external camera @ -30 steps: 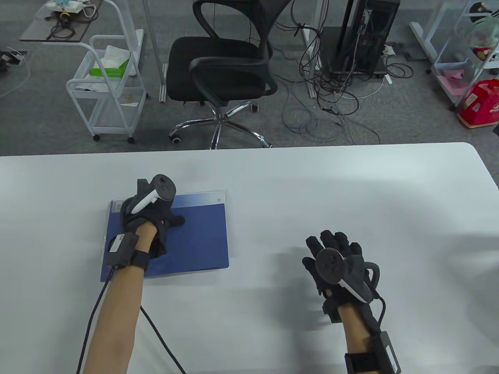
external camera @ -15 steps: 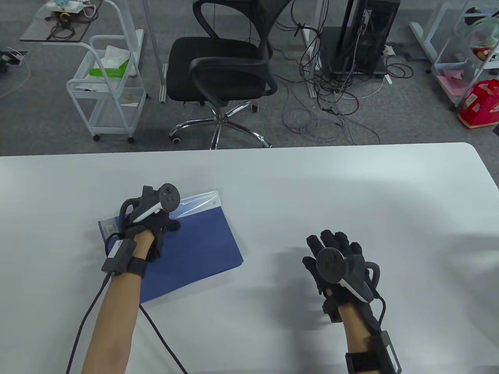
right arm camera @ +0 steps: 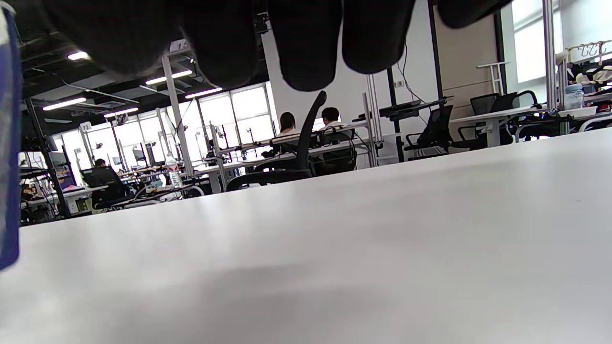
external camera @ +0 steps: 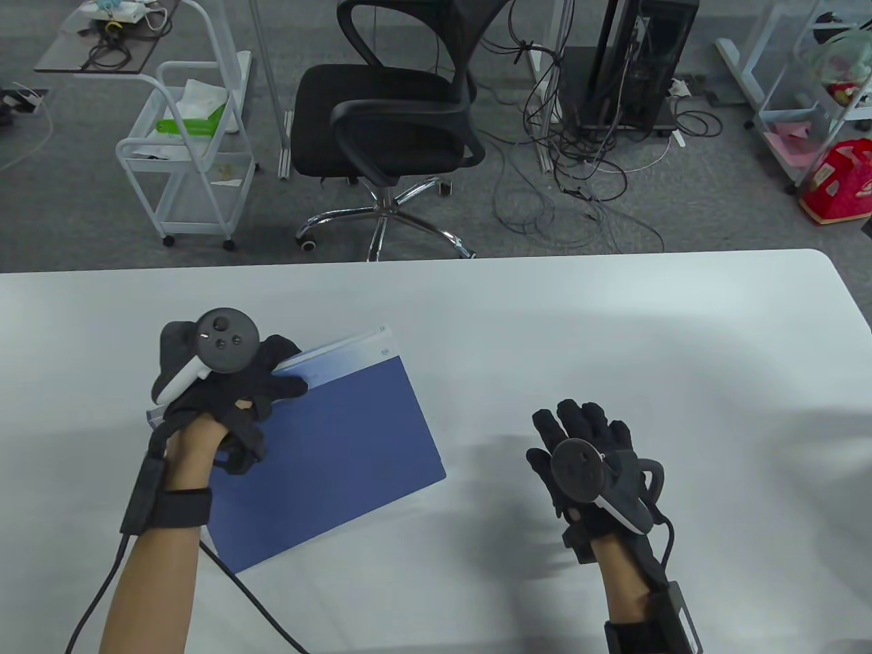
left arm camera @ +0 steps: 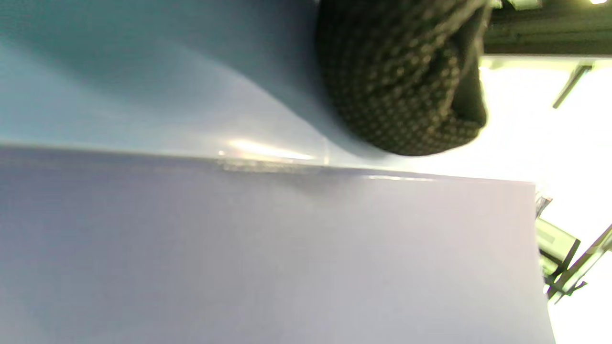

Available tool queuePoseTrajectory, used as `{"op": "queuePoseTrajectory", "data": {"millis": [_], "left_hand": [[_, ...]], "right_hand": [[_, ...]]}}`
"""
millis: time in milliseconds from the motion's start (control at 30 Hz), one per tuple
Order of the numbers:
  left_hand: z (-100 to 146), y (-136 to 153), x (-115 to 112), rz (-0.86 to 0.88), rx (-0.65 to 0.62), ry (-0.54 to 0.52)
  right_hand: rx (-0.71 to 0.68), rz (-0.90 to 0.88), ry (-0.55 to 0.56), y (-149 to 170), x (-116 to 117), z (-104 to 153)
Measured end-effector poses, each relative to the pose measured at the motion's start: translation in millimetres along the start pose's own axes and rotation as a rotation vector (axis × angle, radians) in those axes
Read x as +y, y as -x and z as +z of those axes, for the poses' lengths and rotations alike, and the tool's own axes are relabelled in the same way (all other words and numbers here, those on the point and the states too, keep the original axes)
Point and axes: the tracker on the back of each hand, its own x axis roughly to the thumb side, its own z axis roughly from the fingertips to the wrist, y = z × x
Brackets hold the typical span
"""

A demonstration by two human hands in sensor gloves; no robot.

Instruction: Pull newspapers from file folder

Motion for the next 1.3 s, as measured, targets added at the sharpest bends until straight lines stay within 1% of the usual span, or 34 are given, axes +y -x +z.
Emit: {"op": "queuePoseTrajectory", "data": {"millis": [100,167,233,300,367,400,467,533,567,633,733,800,833,900,1033,1067,1133,1167,1233,1300], "left_hand": [[24.2,0.0,15.9,0.152,0.031,-0.054],[35.9,3.0,18.6,0.249,0.061,-0.094],[45.5,8.8,14.7,0.379,0.100,-0.111],[52.1,14.6,4.2,0.509,0.134,-0.112],[59.1,20.2,-18.1,0.669,0.200,-0.105],[60.8,21.4,-26.3,0.714,0.223,-0.097],[65.1,23.6,-52.9,0.849,0.289,-0.065],[67.1,25.2,-81.6,0.945,0.372,-0.026],[66.8,26.4,-93.9,0.962,0.398,0.003],[64.0,28.0,-117.8,0.929,0.443,0.046],[59.2,30.0,-145.2,0.842,0.531,0.073],[56.9,31.6,-154.9,0.784,0.554,0.082],[55.7,31.3,-158.8,0.725,0.560,0.064],[53.8,29.2,-160.6,0.618,0.574,0.042],[53.0,17.7,-155.6,0.319,0.577,0.010],[54.0,14.1,-153.6,0.256,0.572,-0.025],[56.4,5.7,-147.7,0.182,0.544,-0.089],[57.3,2.8,-145.5,0.176,0.536,-0.108],[59.7,-11.8,-137.0,0.199,0.468,-0.174],[60.1,-31.4,-131.7,0.203,0.385,-0.182]], "right_hand": [[0.003,-0.029,0.028,3.4,-6.1,1.2],[0.009,-0.037,0.043,5.3,-9.2,1.5],[0.016,-0.048,0.056,7.6,-11.9,1.8],[0.022,-0.059,0.061,9.7,-13.5,2.1],[0.033,-0.064,0.072,13.0,-15.4,2.0],[0.039,-0.067,0.075,14.3,-15.9,1.9],[0.050,-0.072,0.079,17.5,-16.4,1.8],[0.064,-0.076,0.083,21.1,-16.6,1.6],[0.069,-0.077,0.082,22.5,-16.4,1.4],[0.076,-0.075,0.080,24.3,-15.6,1.2],[0.082,-0.073,0.074,25.2,-13.9,1.1],[0.084,-0.073,0.069,25.3,-13.3,1.0],[0.085,-0.072,0.068,25.3,-13.6,1.2],[0.088,-0.072,0.066,25.4,-13.7,1.3],[0.099,-0.077,0.064,27.4,-14.0,1.3],[0.101,-0.077,0.065,27.9,-14.2,1.2],[0.106,-0.078,0.066,28.9,-14.4,1.1],[0.107,-0.078,0.067,29.2,-14.4,1.1],[0.113,-0.079,0.071,30.5,-14.9,0.8],[0.117,-0.083,0.076,31.7,-15.8,0.8]]}}
